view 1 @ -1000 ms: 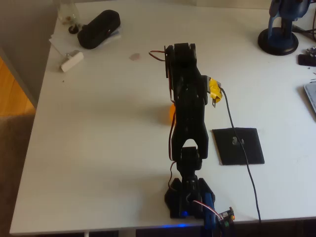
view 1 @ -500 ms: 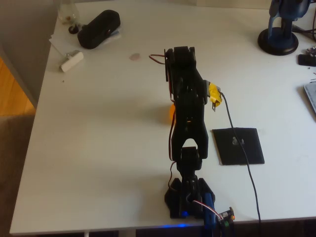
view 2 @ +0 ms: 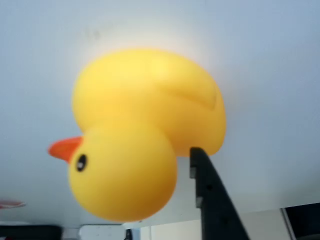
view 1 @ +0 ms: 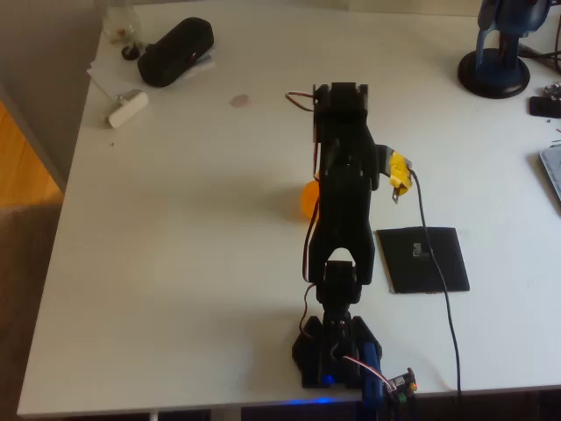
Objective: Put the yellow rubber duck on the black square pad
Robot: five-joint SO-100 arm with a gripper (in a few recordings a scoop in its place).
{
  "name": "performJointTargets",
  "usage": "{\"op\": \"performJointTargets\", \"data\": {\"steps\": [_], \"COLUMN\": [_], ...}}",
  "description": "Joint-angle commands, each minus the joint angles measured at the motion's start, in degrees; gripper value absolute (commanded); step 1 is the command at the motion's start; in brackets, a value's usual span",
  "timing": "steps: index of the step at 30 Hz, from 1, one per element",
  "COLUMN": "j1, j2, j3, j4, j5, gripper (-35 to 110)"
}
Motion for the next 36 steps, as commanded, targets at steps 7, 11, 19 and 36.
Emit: {"op": "performJointTargets", "data": {"steps": [7,11,19,36], "j1": [1.49,1.41,1.32,1.41], "j2": [3.16,2.99,2.99,-0.18], "j3": [0.79,0.79,0.79,0.7], "j4": [1.41,1.41,1.41,0.62], "j5": [-0.35,-0.44,-0.44,-0.44], "gripper": [49,49,49,49]}}
